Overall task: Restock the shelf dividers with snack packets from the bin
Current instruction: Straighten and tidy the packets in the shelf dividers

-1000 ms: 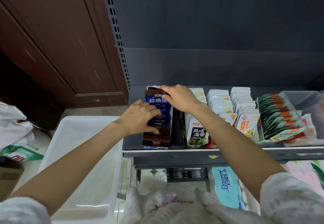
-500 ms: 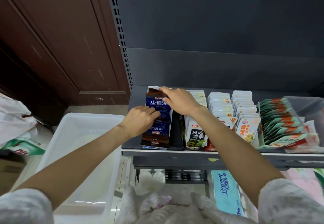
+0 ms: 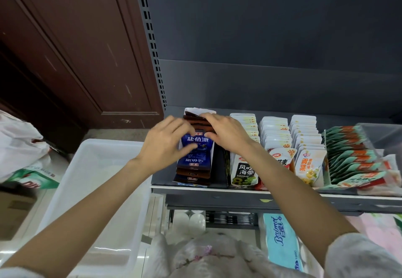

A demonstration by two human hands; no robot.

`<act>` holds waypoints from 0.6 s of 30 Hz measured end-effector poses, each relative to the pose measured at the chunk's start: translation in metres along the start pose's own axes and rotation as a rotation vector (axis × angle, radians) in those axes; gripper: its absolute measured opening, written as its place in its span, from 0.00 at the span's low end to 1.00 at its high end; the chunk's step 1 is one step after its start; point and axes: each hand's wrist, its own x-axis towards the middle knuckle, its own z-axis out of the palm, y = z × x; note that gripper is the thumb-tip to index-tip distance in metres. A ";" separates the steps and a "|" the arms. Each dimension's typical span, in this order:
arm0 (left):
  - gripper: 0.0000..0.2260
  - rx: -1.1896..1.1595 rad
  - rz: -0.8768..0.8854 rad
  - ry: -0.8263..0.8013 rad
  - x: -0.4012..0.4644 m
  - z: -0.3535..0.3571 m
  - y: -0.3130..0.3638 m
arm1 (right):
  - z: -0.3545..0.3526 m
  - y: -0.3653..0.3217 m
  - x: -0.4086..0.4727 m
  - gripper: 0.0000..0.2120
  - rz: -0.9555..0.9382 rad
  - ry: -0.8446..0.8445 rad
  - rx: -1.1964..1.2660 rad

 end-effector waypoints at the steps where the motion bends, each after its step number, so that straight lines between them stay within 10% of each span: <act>1: 0.15 -0.032 0.062 -0.097 -0.007 -0.003 -0.001 | 0.001 0.000 0.001 0.25 -0.004 -0.004 0.001; 12: 0.19 0.100 0.097 -0.638 -0.018 0.013 0.002 | 0.000 0.004 0.006 0.22 -0.038 -0.006 0.044; 18: 0.07 0.058 -0.080 -0.403 -0.008 0.014 -0.001 | -0.001 0.002 0.011 0.26 0.003 -0.005 0.008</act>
